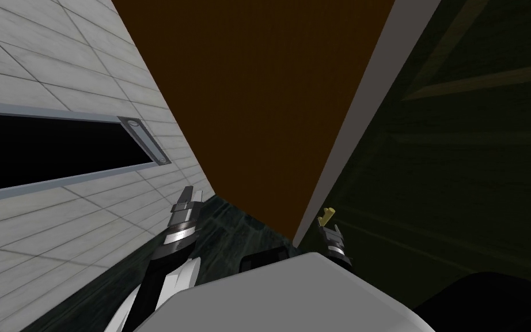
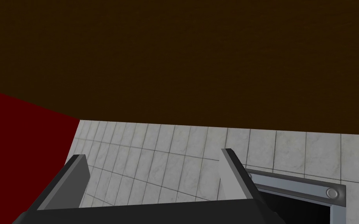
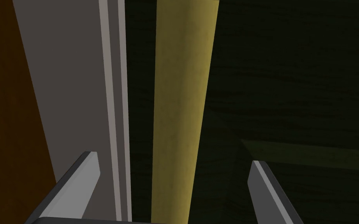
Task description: Pull the door open
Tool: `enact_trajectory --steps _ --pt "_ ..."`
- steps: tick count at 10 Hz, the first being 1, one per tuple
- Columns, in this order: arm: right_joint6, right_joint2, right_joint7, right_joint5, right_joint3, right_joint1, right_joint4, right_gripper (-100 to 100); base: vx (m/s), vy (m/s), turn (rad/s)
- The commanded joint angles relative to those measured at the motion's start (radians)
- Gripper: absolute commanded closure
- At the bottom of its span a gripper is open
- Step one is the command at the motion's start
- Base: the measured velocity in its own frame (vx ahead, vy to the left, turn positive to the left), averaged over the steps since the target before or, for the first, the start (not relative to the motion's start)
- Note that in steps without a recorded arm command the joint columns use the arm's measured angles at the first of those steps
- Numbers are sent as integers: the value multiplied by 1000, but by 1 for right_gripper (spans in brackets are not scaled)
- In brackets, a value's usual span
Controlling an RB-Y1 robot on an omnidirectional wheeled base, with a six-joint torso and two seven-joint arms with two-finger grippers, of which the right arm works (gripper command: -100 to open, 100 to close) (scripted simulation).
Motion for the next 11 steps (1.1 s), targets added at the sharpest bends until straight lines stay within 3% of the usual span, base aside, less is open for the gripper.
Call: enact_trajectory --steps 1,2,3,4,9,11 --pt "-10 -24 -28 -4 -2 -6 29 -100 148 -3 -5" --pt "-15 -41 -46 -7 -4 -10 46 -100 141 -6 -21" --pt "-12 -30 -35 -5 -1 -3 35 -100 42 9 -31" --pt "-12 -30 -35 -5 -1 -3 35 100 -18 14 32" --pt "-12 -30 -35 -5 -1 -3 35 100 -7 -4 1" --pt "-20 -39 -58 10 23 13 24 100 -156 9 68"
